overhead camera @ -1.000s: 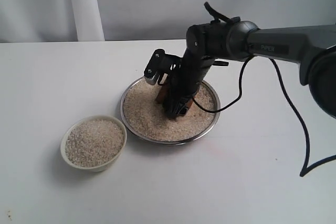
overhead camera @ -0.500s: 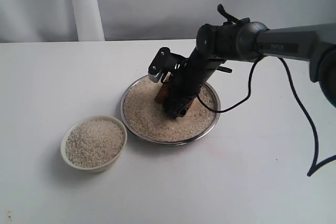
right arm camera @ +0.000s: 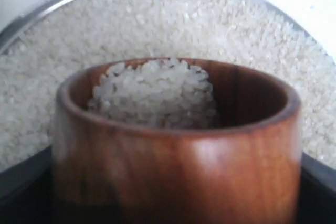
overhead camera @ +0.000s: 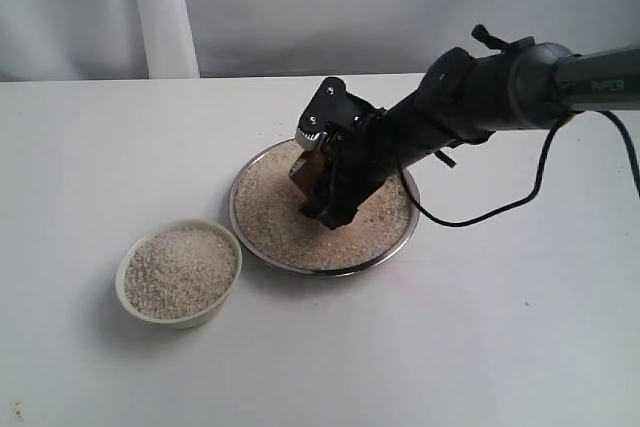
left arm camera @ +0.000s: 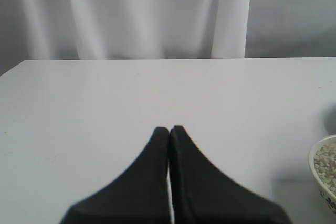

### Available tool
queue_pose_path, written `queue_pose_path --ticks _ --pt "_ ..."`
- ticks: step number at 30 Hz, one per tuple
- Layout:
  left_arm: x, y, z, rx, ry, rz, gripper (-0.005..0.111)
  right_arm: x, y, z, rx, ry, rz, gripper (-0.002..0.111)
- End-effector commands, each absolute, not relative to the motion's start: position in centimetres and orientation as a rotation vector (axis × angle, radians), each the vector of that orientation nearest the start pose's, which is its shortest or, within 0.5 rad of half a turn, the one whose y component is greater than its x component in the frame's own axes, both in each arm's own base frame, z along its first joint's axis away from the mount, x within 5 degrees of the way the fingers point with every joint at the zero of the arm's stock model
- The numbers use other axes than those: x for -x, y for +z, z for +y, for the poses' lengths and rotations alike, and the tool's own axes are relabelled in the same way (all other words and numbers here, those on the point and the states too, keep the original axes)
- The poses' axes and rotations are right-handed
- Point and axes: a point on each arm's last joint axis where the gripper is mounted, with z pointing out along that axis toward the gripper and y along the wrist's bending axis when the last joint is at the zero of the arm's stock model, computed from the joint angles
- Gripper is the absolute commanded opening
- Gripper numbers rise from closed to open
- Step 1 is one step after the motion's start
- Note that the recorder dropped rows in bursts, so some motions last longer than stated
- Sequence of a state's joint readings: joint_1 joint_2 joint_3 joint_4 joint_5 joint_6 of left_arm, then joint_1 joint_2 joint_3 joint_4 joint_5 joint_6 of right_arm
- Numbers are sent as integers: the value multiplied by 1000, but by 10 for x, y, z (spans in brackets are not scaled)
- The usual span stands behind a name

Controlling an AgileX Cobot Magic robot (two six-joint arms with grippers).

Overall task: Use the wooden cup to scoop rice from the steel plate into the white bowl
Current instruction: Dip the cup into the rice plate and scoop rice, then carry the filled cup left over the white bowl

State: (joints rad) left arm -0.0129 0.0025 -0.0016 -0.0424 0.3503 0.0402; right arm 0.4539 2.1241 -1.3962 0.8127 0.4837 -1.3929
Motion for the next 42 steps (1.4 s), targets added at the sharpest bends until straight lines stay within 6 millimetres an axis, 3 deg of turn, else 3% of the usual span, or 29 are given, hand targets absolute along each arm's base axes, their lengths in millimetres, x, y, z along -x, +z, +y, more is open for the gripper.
queue_pose_path --ticks 1,9,13,21,27,34,42 --pt "-53 182 -2 -21 -26 1828 0 -384 169 223 1326 401 1971 0" --pt "-53 182 -2 -21 -26 1828 0 -366 214 232 1359 461 1854 0" --pt "-53 182 -2 -21 -26 1828 0 -354 223 246 1465 389 1772 0" --pt "-53 182 -2 -21 -26 1828 0 -325 223 291 1615 201 1620 0" --pt "-53 182 -2 -21 -26 1828 0 -306 222 312 1723 86 1524 0" --pt "-53 182 -2 -21 -26 1828 0 -298 222 320 1779 -27 1472 0" --pt "-53 182 -2 -21 -26 1828 0 -302 222 315 1787 -150 1486 0"
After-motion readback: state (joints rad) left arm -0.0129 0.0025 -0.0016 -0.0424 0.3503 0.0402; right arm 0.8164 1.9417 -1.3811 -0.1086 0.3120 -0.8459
